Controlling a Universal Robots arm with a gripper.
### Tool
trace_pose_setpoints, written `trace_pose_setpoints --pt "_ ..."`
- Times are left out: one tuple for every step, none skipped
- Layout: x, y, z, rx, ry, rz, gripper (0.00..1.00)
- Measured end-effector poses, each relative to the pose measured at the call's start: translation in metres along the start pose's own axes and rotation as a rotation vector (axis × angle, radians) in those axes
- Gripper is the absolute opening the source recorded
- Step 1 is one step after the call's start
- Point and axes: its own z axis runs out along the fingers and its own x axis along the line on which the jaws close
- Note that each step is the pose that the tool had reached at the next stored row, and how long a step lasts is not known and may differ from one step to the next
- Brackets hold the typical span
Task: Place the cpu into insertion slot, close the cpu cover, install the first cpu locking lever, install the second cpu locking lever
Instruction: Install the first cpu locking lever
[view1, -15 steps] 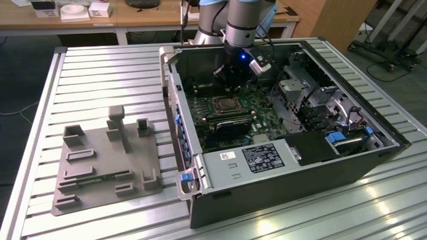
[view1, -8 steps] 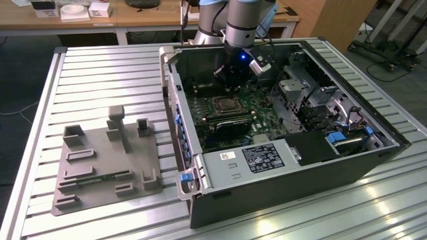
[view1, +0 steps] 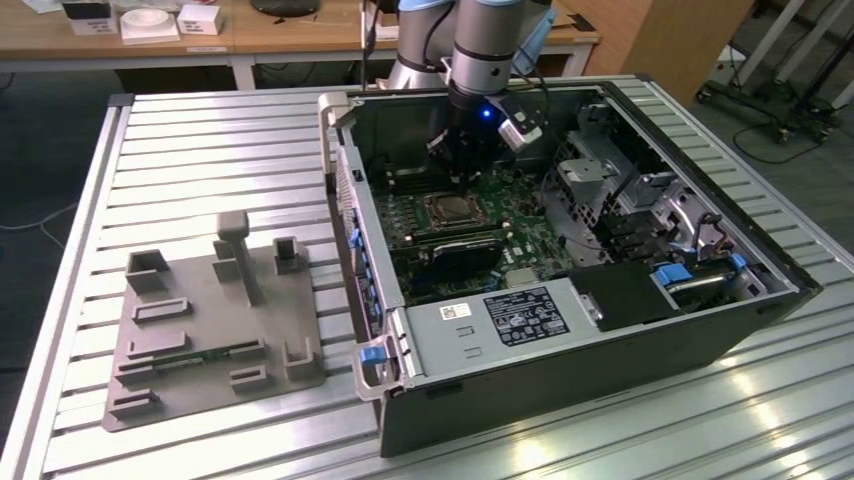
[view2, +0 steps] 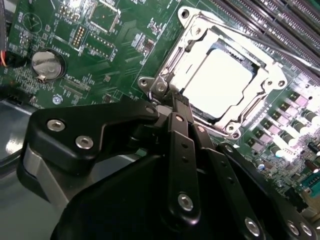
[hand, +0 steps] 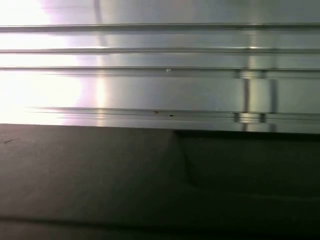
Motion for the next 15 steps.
trace_pose_setpoints --pt "0.0000 0.0000 -0.0015 -0.0035 0.0003 0.000 0.10" --pt "0.0000 -0.0001 -0.0029 -0.0064 -0.0001 0.000 0.10" --pt "0.0000 -0.0004 -0.0041 -0.0092 0.0002 0.000 0.10" --pt "0.0000 -0.0004 -0.0044 -0.0128 0.0001 0.000 0.10" --pt "0.0001 -0.0004 -0.0045 -0.0152 0.0000 0.000 0.10" --pt "0.0000 -0.0003 -0.0044 -0.0163 -0.0002 0.000 0.10" --pt "0.0000 -0.0003 -0.0045 -0.0166 -0.0001 0.000 0.10" --pt "0.0000 -0.0003 -0.0045 -0.0167 0.0000 0.000 0.10" --pt "0.0000 -0.0005 -0.0046 -0.0166 0.0001 0.000 0.10" --pt "0.0000 -0.0006 -0.0042 -0.0157 0.0001 0.000 0.10" --pt "0.0000 -0.0006 -0.0041 -0.0151 0.0002 0.000 0.10" --pt "0.0001 -0.0006 -0.0039 -0.0143 0.0001 0.000 0.10" --pt "0.0000 -0.0006 -0.0038 -0.0129 0.0002 0.000 0.10" --pt "0.0000 -0.0006 -0.0036 -0.0110 0.0002 0.000 0.10" --pt "0.0001 -0.0006 -0.0035 -0.0086 0.0003 0.000 0.10"
